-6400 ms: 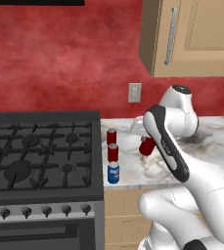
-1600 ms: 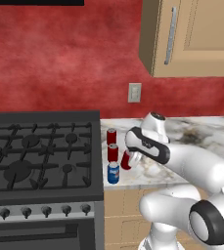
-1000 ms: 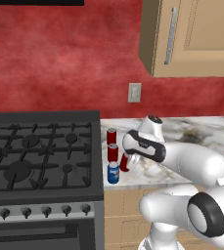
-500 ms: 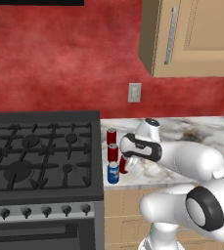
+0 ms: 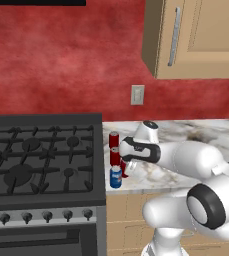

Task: Four empty soda cans are scattered around the kitchen. Gather all the cans and cluster them next to the stove for recycling.

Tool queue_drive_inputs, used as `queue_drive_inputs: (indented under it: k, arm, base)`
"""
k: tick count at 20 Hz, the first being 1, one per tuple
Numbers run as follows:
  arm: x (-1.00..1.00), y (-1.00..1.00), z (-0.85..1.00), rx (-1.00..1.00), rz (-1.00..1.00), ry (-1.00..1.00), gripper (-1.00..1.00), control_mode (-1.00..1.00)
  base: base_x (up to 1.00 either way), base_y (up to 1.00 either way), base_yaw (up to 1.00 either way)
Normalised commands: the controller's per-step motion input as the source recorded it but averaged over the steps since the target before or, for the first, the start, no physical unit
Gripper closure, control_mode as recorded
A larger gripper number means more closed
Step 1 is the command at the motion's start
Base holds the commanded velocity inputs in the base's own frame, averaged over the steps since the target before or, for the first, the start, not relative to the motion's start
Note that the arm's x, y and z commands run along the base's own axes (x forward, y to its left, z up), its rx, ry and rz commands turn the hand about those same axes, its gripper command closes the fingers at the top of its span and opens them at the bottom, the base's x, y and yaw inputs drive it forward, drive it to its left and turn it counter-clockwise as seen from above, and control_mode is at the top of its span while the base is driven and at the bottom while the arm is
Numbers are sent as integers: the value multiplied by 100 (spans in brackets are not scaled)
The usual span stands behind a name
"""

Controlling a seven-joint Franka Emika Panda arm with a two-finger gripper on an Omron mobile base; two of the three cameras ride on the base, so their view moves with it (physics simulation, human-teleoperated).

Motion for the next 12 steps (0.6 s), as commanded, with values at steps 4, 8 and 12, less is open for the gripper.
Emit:
queue_drive_inputs:
  k: [4, 8, 12]
  arm:
    - [0, 0, -10, -1, 0, 0, 100, -100]
    - [0, 0, -12, 0, 0, 0, 100, -100]
    - [0, 0, -19, -1, 0, 0, 100, -100]
  base:
    - [0, 0, 0]
    - [0, 0, 0]
    - [0, 0, 0]
